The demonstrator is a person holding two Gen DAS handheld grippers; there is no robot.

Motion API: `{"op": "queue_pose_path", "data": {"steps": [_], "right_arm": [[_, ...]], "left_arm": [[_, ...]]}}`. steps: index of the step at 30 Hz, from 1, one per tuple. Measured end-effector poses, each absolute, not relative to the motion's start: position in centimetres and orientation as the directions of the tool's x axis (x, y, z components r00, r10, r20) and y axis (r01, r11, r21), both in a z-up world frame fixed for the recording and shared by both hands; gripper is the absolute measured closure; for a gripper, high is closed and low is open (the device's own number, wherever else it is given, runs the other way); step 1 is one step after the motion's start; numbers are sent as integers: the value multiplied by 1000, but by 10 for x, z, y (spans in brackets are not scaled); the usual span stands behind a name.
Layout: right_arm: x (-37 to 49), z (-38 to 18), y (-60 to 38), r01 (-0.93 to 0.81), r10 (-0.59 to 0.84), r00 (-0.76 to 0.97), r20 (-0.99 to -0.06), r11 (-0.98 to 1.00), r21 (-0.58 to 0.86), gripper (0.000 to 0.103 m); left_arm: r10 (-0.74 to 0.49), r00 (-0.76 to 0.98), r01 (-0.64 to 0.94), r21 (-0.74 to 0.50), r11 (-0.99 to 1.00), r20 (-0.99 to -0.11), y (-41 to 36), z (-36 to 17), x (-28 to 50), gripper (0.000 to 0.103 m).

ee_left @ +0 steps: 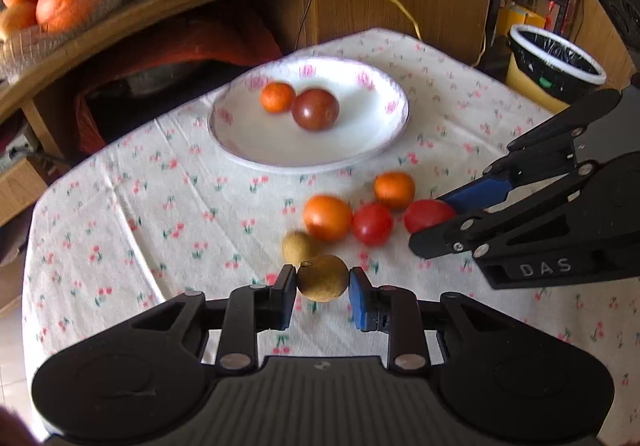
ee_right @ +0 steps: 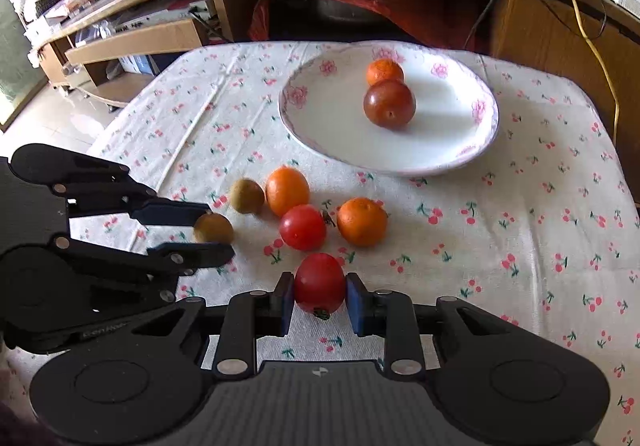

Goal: Organize fruits
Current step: 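Carry the potato and red tomato over the bowl and release both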

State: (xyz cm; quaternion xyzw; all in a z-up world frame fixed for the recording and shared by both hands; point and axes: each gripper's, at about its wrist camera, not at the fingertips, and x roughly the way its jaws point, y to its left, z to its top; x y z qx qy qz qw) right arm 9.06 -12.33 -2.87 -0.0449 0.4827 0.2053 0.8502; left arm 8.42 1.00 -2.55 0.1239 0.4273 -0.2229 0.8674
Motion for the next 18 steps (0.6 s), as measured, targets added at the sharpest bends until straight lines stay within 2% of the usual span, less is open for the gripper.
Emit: {"op": "queue_pose_path", "data": {"steps": [18], "right_arm": [[111,-8,-138,-332,301,542,-785,934,130,80]], "left_arm": [[-303,586,476,17,879,-751,-7,-5,116,66]]}}
